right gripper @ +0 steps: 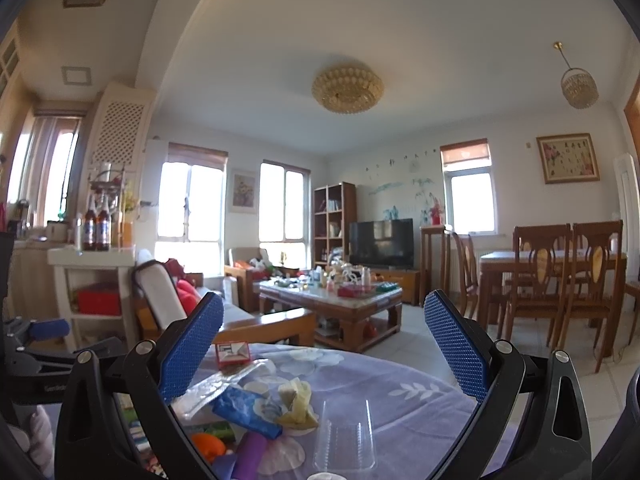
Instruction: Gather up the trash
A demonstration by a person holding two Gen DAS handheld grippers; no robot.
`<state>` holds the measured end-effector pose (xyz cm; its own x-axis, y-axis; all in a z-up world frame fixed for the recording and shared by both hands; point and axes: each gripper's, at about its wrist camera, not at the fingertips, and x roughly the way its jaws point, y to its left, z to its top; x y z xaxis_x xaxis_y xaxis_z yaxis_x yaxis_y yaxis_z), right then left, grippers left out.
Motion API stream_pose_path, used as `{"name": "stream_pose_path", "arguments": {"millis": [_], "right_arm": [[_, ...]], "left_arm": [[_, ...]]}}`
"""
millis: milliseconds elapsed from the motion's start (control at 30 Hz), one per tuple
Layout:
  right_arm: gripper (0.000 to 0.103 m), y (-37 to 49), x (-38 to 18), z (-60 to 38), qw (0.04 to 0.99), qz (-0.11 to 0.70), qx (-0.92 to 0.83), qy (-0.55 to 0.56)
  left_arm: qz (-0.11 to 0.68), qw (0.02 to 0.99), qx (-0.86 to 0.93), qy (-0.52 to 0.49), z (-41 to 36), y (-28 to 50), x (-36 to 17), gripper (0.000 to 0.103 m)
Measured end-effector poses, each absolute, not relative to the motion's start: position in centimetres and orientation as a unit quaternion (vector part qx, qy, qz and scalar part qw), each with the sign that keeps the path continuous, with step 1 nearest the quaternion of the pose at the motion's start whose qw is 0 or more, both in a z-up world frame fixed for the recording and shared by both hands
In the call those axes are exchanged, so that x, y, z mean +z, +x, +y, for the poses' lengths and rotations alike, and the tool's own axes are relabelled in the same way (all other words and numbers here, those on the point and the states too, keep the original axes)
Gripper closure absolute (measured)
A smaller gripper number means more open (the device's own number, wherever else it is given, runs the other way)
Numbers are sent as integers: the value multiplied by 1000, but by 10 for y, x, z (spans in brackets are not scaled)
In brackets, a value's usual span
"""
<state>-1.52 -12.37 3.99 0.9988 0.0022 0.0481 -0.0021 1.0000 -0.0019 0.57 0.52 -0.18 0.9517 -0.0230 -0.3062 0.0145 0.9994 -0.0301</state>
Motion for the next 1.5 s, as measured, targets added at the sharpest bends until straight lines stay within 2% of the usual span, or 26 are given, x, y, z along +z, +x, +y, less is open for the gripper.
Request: {"name": "stream_pose_path", "arguments": {"millis": [1500], "right_arm": [[4,-8,42,-128,1000,7,-2,14]], "left_arm": [[160,987,-9,-13,4,5,-12,5]]}}
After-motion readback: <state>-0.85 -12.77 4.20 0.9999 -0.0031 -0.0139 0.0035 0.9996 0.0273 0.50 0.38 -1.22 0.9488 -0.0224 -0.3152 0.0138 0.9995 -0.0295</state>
